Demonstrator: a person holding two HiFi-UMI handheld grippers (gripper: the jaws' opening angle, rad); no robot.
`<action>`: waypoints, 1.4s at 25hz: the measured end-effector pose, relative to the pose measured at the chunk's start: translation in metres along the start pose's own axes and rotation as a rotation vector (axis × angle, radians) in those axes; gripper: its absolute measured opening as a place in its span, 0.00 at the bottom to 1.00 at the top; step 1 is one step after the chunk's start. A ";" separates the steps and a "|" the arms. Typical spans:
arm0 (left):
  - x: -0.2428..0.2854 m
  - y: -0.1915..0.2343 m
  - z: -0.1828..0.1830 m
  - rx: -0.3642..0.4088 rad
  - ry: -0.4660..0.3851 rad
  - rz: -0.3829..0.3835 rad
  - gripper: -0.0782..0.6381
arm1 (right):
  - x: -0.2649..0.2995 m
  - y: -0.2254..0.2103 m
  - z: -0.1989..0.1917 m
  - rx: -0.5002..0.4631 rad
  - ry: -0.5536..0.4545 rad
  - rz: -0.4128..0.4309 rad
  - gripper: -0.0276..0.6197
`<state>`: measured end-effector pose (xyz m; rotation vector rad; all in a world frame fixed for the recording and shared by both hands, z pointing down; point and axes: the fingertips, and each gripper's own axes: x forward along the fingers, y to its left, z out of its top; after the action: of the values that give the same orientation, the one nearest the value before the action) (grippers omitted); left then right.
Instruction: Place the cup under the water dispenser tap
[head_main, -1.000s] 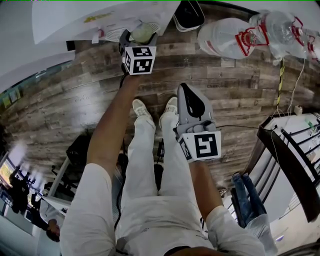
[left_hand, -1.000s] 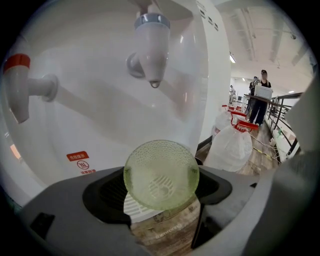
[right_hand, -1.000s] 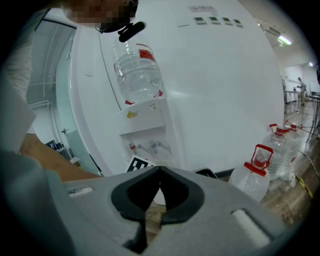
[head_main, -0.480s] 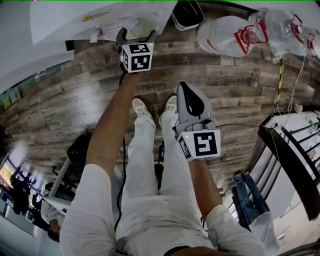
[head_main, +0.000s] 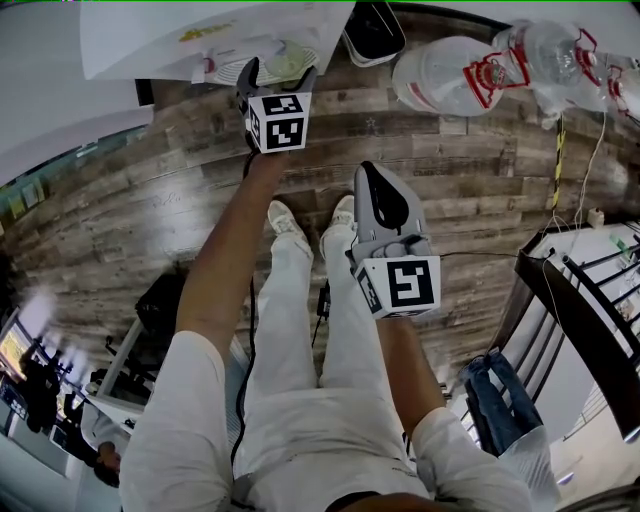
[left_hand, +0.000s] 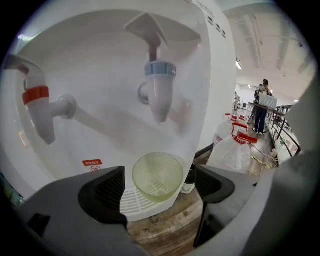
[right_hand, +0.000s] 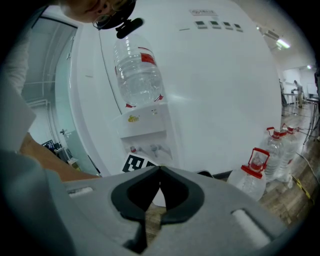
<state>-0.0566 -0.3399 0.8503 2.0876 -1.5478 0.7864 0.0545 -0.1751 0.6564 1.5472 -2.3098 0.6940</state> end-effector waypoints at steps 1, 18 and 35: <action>-0.004 -0.001 0.002 -0.007 -0.003 -0.001 0.71 | -0.002 0.002 0.001 0.000 -0.003 0.000 0.04; -0.107 -0.016 0.053 -0.072 -0.061 -0.045 0.70 | -0.059 0.034 0.046 -0.020 -0.062 -0.029 0.04; -0.288 -0.029 0.140 -0.094 -0.154 -0.080 0.54 | -0.130 0.085 0.139 -0.050 -0.120 0.003 0.04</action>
<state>-0.0653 -0.2134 0.5545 2.1688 -1.5373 0.5245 0.0324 -0.1192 0.4568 1.6041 -2.3961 0.5536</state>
